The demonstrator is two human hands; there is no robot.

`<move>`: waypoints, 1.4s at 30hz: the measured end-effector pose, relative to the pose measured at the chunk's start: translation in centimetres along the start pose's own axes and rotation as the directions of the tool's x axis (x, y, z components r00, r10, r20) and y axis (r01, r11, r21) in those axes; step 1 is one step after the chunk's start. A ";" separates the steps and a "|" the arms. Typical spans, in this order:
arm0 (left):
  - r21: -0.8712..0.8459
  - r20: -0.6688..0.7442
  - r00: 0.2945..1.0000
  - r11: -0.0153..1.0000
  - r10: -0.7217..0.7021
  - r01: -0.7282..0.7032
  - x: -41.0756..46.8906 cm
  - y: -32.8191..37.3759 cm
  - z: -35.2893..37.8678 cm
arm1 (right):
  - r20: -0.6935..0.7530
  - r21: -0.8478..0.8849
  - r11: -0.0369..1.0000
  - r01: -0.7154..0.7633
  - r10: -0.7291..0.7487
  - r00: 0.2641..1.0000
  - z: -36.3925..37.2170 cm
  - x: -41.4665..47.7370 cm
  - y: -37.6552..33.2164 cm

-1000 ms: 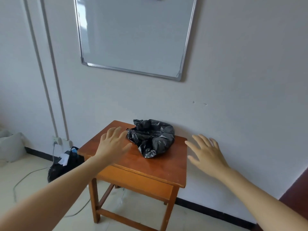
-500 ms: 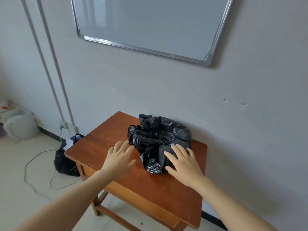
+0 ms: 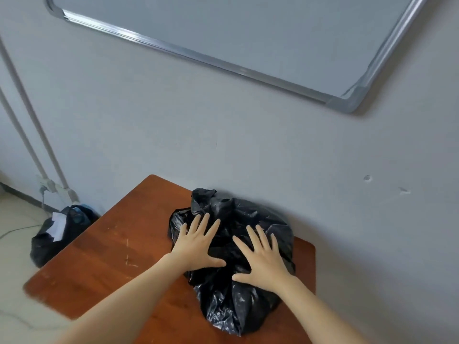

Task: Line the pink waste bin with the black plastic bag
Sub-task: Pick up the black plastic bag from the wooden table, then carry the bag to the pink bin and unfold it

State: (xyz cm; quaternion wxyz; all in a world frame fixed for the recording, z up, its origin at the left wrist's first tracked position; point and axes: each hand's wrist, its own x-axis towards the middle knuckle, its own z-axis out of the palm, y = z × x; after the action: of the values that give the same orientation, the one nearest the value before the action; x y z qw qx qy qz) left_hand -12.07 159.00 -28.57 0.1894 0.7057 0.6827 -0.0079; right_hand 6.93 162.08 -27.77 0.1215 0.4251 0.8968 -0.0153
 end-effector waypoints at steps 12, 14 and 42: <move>0.120 0.016 0.978 0.971 -0.209 0.205 -1.9 1.0 5.0 | -0.229 -0.272 0.934 0.230 -0.295 0.927 3.3 0.5 5.2; 0.110 -0.032 0.965 0.958 -0.261 0.263 -3.1 1.8 4.9 | -0.303 -0.262 0.925 0.275 -0.350 0.886 3.2 0.6 5.8; -0.556 -0.522 -0.010 0.331 -0.853 0.763 -49.6 5.0 6.1 | -0.567 0.003 0.160 0.987 -0.813 0.133 -7.1 -13.1 -29.4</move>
State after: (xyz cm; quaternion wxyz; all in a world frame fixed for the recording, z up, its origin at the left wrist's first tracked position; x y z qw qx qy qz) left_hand -9.14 109.68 -19.58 -0.1176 0.0948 0.9645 0.2164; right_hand -9.06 134.31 -20.10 -0.2053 -0.2187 0.9398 -0.1639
